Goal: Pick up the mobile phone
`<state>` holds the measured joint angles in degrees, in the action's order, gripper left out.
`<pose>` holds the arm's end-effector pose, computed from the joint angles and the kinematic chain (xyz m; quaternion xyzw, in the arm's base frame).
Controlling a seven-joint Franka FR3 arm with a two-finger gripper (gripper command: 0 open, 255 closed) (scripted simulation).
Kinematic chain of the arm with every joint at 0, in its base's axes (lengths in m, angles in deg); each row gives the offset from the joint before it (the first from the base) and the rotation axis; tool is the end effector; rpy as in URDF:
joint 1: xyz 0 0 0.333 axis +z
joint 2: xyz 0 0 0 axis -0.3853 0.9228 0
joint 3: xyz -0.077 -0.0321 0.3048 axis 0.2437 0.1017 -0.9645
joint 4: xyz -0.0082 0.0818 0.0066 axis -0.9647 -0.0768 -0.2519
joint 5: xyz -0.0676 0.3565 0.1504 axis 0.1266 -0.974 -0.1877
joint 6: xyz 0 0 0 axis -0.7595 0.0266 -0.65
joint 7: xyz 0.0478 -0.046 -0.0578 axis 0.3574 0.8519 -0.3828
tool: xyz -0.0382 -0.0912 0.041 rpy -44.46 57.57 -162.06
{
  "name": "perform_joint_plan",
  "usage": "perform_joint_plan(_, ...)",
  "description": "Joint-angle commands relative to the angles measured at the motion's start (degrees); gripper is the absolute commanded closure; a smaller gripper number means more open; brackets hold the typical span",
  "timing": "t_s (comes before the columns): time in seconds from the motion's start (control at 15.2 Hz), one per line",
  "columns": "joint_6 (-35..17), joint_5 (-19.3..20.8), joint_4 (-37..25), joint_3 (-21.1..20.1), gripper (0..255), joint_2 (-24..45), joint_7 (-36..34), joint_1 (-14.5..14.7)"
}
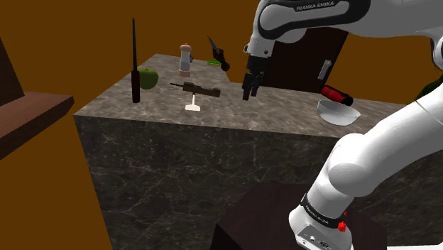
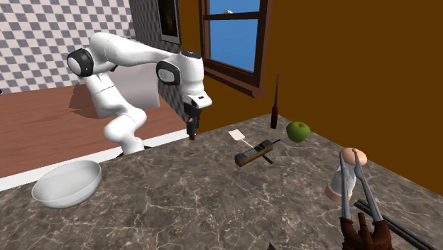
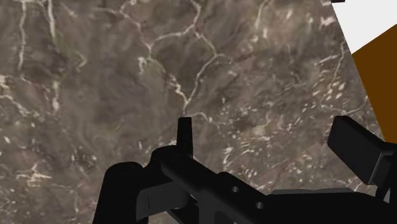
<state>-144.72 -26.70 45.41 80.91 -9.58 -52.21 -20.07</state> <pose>0.4131 -0.0484 0.5265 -0.9938 -0.1004 0.0292 0.0379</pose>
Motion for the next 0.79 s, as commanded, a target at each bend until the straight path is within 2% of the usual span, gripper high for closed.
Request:
perform_joint_plan(0.0, -2.0, -0.2, -3.1, 1.2, 0, 4.5, 4.5, 0.7)
perform_joint_plan(0.4, -5.2, -2.5, -14.1, 3.5, 0, 17.1, 16.7, 2.5)
perform_joint_plan(0.73, -5.7, -5.5, -25.3, 3.9, 0, 27.6, 26.3, 2.9)
